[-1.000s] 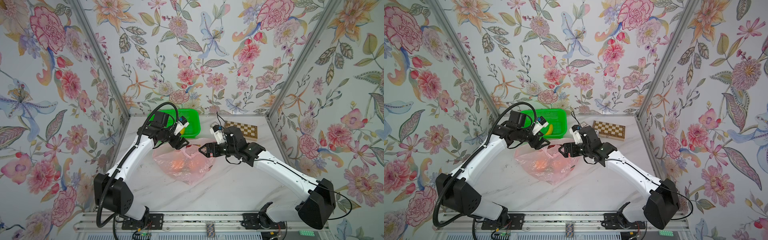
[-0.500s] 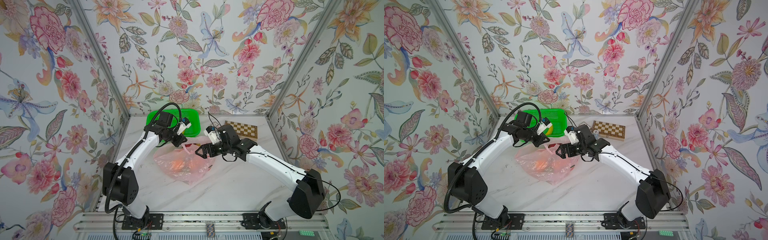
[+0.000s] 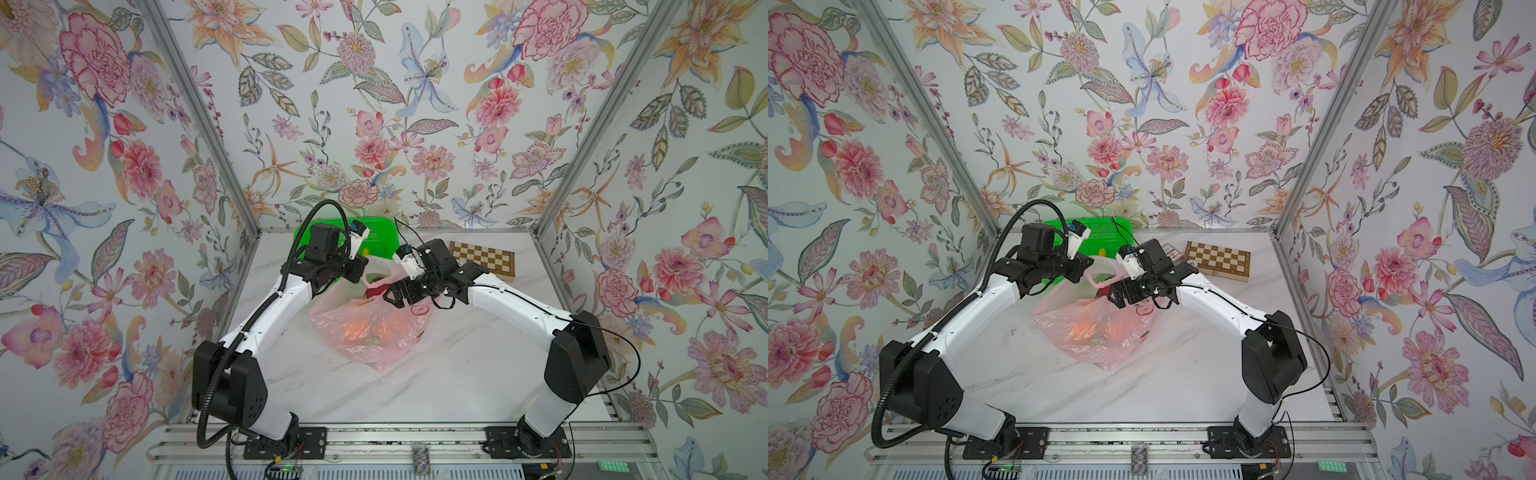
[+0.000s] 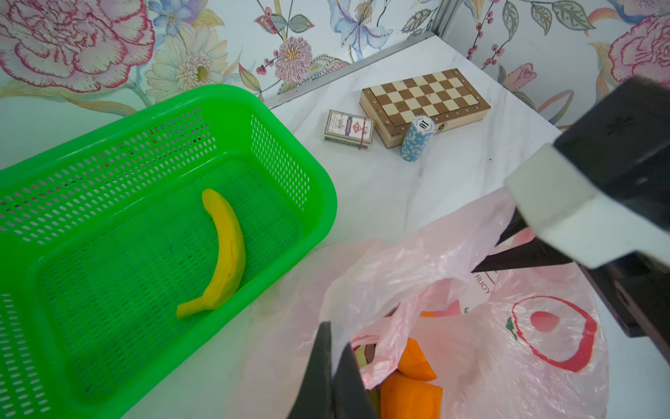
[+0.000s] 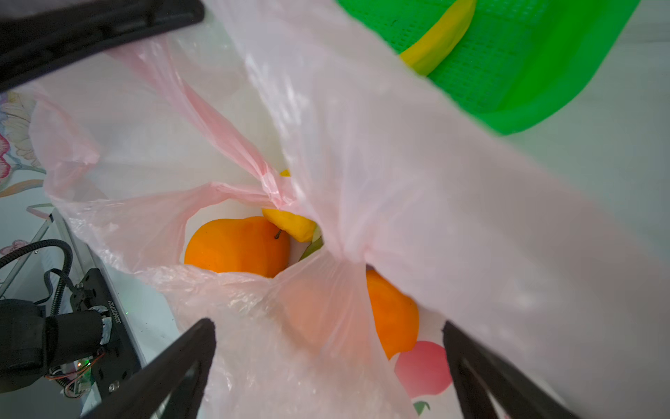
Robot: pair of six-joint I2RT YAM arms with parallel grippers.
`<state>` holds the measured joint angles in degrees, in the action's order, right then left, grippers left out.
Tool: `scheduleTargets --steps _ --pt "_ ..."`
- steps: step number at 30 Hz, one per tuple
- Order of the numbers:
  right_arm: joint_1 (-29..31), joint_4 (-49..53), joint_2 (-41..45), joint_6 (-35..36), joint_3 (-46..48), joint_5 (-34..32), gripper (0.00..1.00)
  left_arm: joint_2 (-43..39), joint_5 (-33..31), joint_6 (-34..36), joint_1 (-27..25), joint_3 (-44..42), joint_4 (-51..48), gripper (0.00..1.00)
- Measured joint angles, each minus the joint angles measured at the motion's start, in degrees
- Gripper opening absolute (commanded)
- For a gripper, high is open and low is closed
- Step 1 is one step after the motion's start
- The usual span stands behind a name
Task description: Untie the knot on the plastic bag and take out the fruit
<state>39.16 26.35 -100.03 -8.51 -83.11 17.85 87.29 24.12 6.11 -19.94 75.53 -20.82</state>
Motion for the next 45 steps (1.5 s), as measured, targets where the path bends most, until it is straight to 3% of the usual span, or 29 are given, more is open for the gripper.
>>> scheduleTargets --steps 6,9,13,19,24,31,34,37,45 --pt "0.13 0.20 -3.13 1.29 -0.26 5.31 0.99 -0.02 -0.92 -0.24 0.00 -0.31 1.51 0.03" --pt "0.76 0.24 -3.28 2.03 -0.26 8.46 0.92 0.04 -1.01 -0.24 0.00 -0.28 1.62 0.03" --pt "1.53 0.83 -3.28 2.62 -0.24 11.32 0.74 0.48 -1.09 -0.20 0.00 -0.24 1.62 0.03" --pt "2.71 1.36 -2.34 2.40 2.19 12.81 0.26 1.11 -4.76 0.04 0.00 -0.22 1.42 0.04" --pt "6.80 1.81 2.19 1.90 8.04 12.74 0.07 1.27 -6.71 0.04 0.00 -0.24 1.66 0.06" --pt "16.63 -1.01 6.01 -1.49 15.82 12.20 0.12 1.27 -7.02 0.17 0.00 -0.24 1.68 0.11" --pt "19.87 -3.85 6.51 -3.74 19.21 12.11 0.19 1.20 -6.99 -0.04 0.00 -1.07 2.67 0.14" --pt "20.79 -5.62 6.60 -5.66 20.74 11.67 0.32 0.61 -6.99 -0.50 0.00 -4.11 4.00 0.19" --pt "20.76 -8.72 13.31 -8.07 21.09 6.32 0.75 -4.13 -7.50 -3.19 0.00 -9.27 4.22 0.47"
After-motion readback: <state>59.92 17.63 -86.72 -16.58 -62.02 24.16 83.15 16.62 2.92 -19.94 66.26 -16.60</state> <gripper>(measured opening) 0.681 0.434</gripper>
